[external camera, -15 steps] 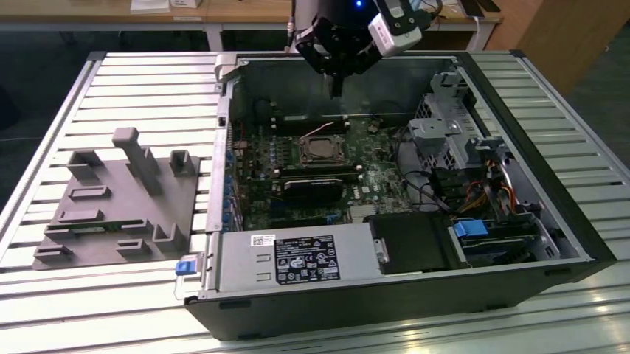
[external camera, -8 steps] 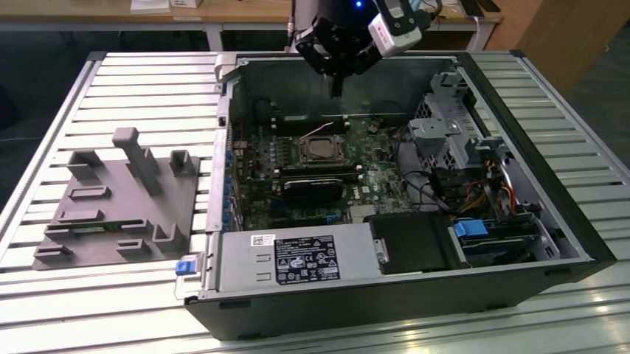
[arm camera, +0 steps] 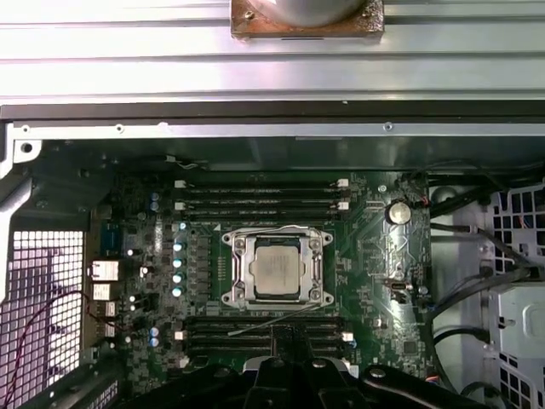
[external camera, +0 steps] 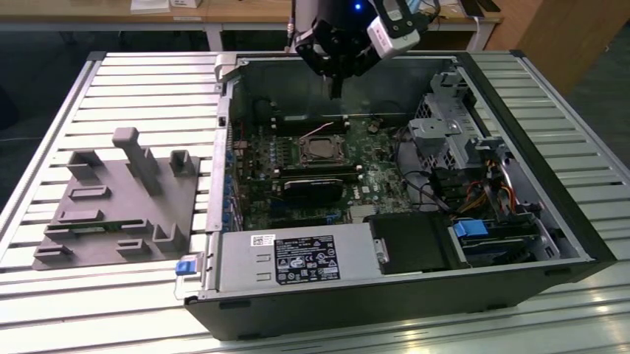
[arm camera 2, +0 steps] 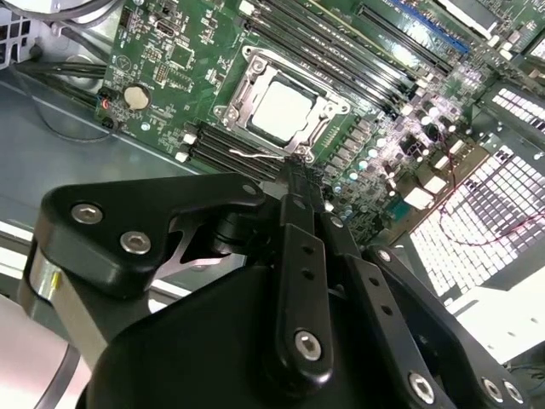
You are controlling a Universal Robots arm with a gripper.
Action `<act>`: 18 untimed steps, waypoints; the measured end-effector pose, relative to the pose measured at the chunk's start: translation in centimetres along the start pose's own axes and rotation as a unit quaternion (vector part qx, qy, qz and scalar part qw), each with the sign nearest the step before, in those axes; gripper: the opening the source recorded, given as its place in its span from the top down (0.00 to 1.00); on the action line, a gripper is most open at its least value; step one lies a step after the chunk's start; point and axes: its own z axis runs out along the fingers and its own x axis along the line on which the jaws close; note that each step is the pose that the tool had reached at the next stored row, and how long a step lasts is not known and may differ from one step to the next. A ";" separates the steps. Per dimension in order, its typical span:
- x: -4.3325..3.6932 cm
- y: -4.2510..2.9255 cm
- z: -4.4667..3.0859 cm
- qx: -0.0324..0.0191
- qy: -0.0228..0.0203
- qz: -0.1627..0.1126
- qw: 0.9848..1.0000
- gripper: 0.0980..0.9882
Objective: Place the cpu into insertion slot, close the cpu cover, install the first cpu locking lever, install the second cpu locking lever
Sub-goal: 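Install the first cpu locking lever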
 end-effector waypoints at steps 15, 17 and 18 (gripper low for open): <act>-0.01 0.26 1.20 0.000 -0.014 -0.001 1.000 0.99; -0.01 0.48 1.42 0.000 -0.013 -0.003 1.000 0.99; -0.02 0.51 1.50 0.000 -0.013 -0.005 1.000 0.99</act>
